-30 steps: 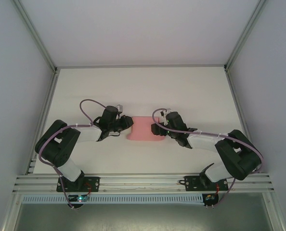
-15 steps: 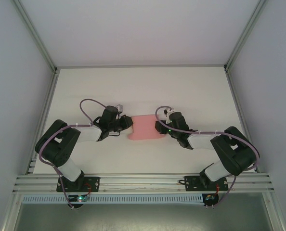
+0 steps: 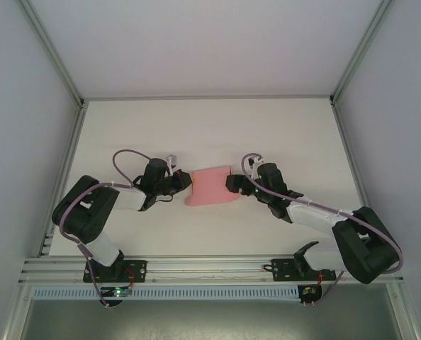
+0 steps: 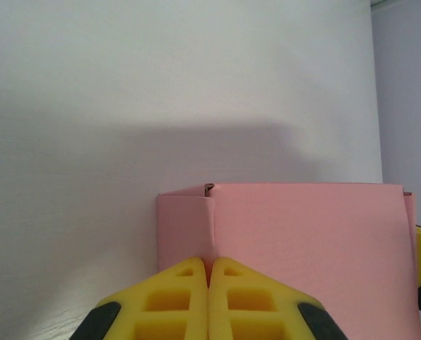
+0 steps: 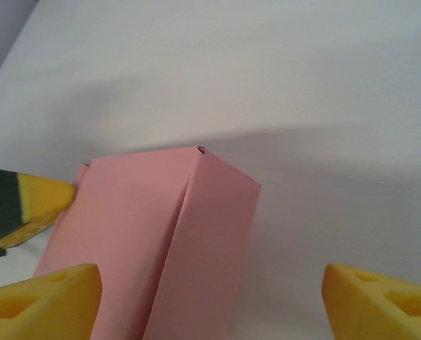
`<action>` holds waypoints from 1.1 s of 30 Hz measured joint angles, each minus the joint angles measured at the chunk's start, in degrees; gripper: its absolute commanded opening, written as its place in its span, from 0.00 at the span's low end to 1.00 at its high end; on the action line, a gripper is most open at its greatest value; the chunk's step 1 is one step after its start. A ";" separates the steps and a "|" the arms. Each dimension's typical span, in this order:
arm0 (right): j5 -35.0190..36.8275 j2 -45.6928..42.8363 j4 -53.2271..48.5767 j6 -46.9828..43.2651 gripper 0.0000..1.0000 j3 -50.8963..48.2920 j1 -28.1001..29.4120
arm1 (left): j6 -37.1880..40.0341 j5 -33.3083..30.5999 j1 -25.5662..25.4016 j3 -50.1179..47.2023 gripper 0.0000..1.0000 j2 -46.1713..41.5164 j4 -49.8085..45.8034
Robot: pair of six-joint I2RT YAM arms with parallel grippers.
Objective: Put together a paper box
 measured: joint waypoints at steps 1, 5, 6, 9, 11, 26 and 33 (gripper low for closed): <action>-1.07 0.39 -0.39 0.61 0.88 0.02 0.00 | -0.15 0.07 0.00 -0.09 0.06 0.13 0.42; -5.05 4.59 -1.99 2.36 0.89 1.51 -0.02 | -0.33 0.22 0.00 -0.37 0.06 0.20 1.03; -6.34 6.36 -2.16 3.10 0.88 2.34 -0.04 | -0.33 0.26 0.04 -0.39 0.06 0.17 1.05; -10.78 10.60 -0.72 5.16 0.84 4.13 -0.70 | -0.33 0.28 0.17 -0.50 0.07 0.00 1.01; -13.81 12.46 1.97 6.95 0.77 4.17 -0.90 | -0.31 0.20 0.26 -0.70 0.07 -0.22 1.01; -21.11 9.97 9.05 15.04 0.49 3.96 -2.29 | 4.11 -0.92 0.31 -1.03 0.35 -3.30 -2.54; -21.35 6.62 8.39 15.21 0.47 3.17 -3.34 | 16.41 -4.61 -0.90 3.48 1.00 -13.75 -11.13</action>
